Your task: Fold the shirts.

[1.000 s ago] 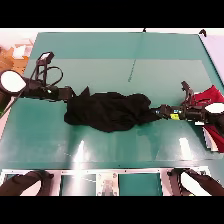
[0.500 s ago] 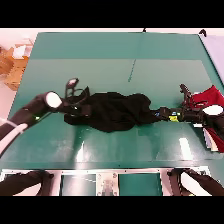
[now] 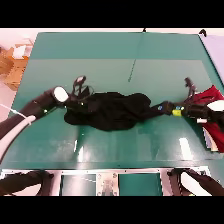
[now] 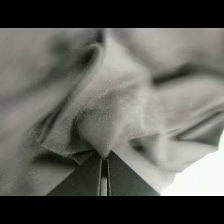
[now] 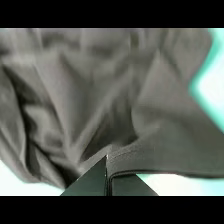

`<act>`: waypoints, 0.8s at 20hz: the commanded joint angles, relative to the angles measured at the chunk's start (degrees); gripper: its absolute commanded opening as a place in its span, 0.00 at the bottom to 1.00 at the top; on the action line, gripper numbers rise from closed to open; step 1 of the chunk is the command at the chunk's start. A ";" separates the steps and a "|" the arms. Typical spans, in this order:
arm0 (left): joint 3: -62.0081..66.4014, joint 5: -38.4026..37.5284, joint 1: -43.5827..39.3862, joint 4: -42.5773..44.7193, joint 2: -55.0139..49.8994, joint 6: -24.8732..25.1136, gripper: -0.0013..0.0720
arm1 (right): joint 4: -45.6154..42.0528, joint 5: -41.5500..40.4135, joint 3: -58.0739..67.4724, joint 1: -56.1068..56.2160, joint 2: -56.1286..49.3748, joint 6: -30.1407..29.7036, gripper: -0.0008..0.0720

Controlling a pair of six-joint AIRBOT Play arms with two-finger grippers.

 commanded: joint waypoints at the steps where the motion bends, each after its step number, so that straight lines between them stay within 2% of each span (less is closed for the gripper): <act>1: 12.11 -5.38 2.01 8.55 5.81 -2.67 0.05 | 2.91 2.78 12.17 -5.01 0.02 1.86 0.03; 3: 22.80 -9.25 5.11 16.00 11.82 -5.33 0.05 | 8.15 5.68 25.73 -10.40 0.02 3.72 0.03; 5: 35.58 -10.16 7.85 21.75 17.57 -5.90 0.05 | 13.46 6.97 40.81 -14.86 0.02 4.96 0.03; 10: 65.53 -11.63 8.52 20.83 21.11 -4.79 0.05 | 15.28 2.89 75.03 -19.50 0.02 10.99 0.03; 12: 68.15 -10.54 8.52 20.39 22.40 -4.79 0.05 | 15.30 -0.85 83.30 -20.44 0.07 13.07 0.03; 14: 67.41 -10.16 8.52 19.87 23.56 -4.85 0.05 | 15.30 -3.93 84.65 -20.44 1.03 13.81 0.03; 16: 67.19 -12.33 8.52 19.26 23.41 -4.87 0.05 | 15.34 -3.37 83.93 -20.37 1.09 13.81 0.03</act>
